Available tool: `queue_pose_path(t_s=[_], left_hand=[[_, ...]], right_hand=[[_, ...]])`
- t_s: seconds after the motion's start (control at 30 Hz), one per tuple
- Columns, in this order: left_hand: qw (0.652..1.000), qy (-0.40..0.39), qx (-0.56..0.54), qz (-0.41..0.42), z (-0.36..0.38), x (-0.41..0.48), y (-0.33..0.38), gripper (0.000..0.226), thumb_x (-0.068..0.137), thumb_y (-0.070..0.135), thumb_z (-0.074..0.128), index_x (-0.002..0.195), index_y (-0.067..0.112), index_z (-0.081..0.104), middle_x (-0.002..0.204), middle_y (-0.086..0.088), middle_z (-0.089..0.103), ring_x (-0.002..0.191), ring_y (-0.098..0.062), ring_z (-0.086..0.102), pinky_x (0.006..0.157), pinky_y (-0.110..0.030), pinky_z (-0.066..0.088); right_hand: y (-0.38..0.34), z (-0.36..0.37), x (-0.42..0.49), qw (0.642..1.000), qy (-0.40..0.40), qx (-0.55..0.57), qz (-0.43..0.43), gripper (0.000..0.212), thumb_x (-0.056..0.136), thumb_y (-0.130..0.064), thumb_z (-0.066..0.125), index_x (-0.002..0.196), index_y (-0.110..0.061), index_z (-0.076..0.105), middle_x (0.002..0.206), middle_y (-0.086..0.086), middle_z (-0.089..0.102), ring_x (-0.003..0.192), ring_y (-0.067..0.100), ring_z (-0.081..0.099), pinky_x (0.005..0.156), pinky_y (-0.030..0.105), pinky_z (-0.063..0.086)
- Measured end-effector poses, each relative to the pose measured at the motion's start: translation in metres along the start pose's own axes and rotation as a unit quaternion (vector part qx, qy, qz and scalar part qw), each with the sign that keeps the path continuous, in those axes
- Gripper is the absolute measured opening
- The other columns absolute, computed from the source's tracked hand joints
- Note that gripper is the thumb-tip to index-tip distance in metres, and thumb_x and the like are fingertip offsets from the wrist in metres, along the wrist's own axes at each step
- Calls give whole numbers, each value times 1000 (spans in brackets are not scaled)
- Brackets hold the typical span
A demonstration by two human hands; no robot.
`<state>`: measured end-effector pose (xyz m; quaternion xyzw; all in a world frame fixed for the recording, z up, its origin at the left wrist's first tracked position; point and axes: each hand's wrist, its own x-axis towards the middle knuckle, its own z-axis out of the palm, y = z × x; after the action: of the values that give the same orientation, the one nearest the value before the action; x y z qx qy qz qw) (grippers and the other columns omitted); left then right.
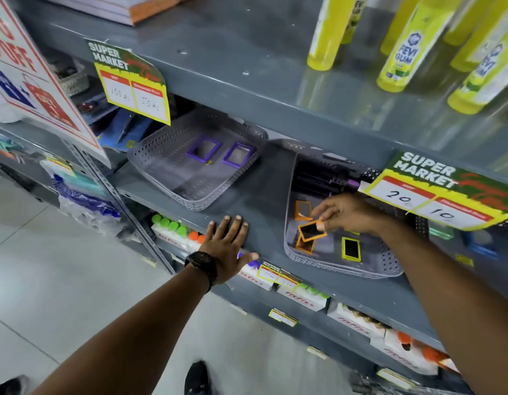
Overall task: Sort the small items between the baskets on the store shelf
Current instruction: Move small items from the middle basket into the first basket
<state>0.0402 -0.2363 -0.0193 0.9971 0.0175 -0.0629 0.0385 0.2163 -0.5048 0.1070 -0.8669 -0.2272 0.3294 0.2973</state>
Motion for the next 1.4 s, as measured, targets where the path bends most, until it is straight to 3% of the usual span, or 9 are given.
queue_pose_path(t_s=[0.27, 0.43, 0.67, 0.8, 0.97, 1.1, 1.2, 1.27, 1.4], left_hand=[[1000, -10, -22, -15, -2, 0, 2, 100, 76, 82, -9, 155, 22, 3, 164, -2, 2, 149, -28, -1, 119, -55, 5], [999, -9, -23, -20, 1, 0, 2, 97, 78, 82, -9, 155, 23, 1, 164, -1, 1, 150, -28, -2, 119, -55, 4], [1000, 9, -21, -21, 7, -1, 2, 92, 82, 81, -4, 155, 25, 1, 164, -1, 1, 150, -28, -2, 119, -55, 0], [999, 32, -19, -1, 10, -1, -2, 89, 86, 80, -1, 154, 24, 8, 164, -2, 9, 149, -30, 5, 120, -54, 2], [990, 113, -35, 74, 14, 9, -24, 66, 98, 64, 22, 150, 24, 33, 156, -2, 36, 142, -32, 32, 117, -52, 23], [984, 131, -40, 112, 16, 31, -35, 62, 99, 59, 26, 149, 23, 32, 156, -3, 35, 144, -30, 29, 118, -50, 21], [983, 129, -43, 121, 12, 49, -36, 62, 99, 55, 26, 150, 20, 29, 159, -6, 29, 146, -30, 22, 119, -50, 18], [982, 135, -29, 127, 11, 59, -36, 63, 99, 53, 27, 151, 18, 29, 160, -7, 25, 147, -29, 18, 119, -50, 15], [981, 141, -23, 128, 13, 65, -38, 65, 98, 55, 26, 151, 19, 27, 162, -6, 19, 149, -27, 12, 120, -48, 8]], right_hand=[[3, 22, 19, 996, -51, -67, 28, 26, 75, -6, 85, 95, -16, 71, 87, 9, 79, 74, 18, 69, 69, 28, 52], [1, 32, 29, 985, 11, -171, 1, 22, 78, -3, 78, 95, -14, 71, 83, 4, 75, 74, 14, 68, 60, 19, 47], [2, 47, 44, 980, 83, -169, -56, 22, 81, 2, 66, 98, -11, 72, 88, 9, 76, 83, 25, 72, 71, 33, 56], [-21, 48, 56, 973, 183, -95, -103, 24, 81, 1, 66, 91, -20, 73, 77, -4, 74, 77, 11, 71, 68, 17, 49], [-75, 41, 99, 934, 290, -14, -208, 30, 80, 6, 59, 98, -12, 75, 79, -3, 72, 72, -2, 66, 71, 4, 47], [-113, 40, 166, 939, 247, -45, -234, 30, 79, -5, 72, 108, -13, 73, 93, -1, 73, 80, -6, 66, 79, 9, 50], [-130, 39, 215, 946, 199, -133, -217, 41, 76, -13, 78, 115, -11, 69, 114, 10, 72, 106, 23, 68, 95, 31, 51], [-137, 35, 241, 942, 146, -241, -184, 46, 76, -29, 78, 118, -18, 64, 123, 7, 67, 116, 27, 63, 99, 34, 47], [-139, 26, 279, 930, 73, -338, -126, 56, 70, -56, 76, 111, -25, 56, 121, 2, 64, 110, 26, 63, 87, 34, 50]])
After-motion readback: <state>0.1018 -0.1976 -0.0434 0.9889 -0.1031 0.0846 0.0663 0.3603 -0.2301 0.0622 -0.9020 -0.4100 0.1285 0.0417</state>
